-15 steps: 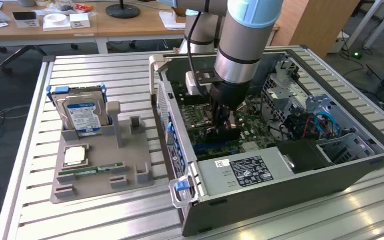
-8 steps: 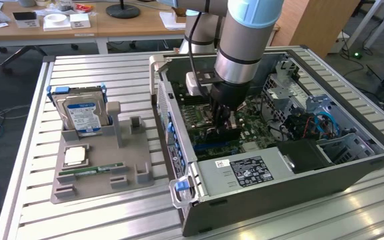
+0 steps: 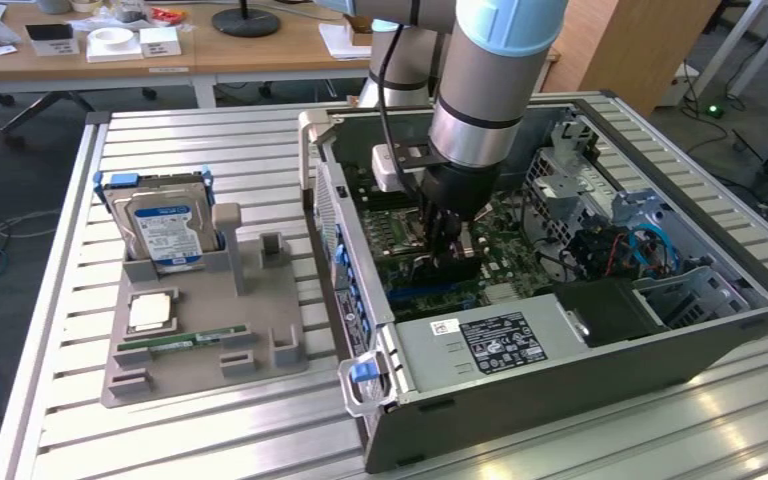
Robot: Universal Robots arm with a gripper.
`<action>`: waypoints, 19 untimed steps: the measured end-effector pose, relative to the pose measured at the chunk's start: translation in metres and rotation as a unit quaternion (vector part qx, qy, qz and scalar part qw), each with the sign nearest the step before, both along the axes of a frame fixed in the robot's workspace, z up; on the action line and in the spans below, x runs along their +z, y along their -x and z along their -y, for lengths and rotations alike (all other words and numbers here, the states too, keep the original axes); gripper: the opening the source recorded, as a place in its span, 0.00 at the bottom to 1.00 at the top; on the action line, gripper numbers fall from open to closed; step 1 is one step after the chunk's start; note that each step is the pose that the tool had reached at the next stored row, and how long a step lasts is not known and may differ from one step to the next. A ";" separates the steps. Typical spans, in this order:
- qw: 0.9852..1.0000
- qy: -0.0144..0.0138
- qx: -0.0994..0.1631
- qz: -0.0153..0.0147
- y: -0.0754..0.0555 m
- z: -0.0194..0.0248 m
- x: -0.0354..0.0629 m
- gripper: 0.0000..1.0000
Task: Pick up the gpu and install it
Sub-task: 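Insert the gpu into the slot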
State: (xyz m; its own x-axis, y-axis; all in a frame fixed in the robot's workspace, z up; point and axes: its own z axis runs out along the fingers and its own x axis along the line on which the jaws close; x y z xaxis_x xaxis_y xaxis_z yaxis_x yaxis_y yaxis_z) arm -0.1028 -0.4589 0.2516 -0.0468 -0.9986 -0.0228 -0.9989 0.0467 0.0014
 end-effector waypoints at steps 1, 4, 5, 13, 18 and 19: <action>1.000 0.000 0.000 0.000 0.000 0.0000 0.0000 0.27; 1.000 0.000 0.000 0.000 0.000 0.0000 0.0000 0.28; 1.000 0.000 0.000 0.000 0.000 0.0000 0.0000 0.34; 1.000 0.000 0.000 0.000 0.000 0.0001 0.0000 0.40; 1.000 0.000 0.001 0.000 0.000 0.0001 0.0035 0.40; 1.000 0.000 0.001 0.000 0.000 0.0001 0.0040 0.40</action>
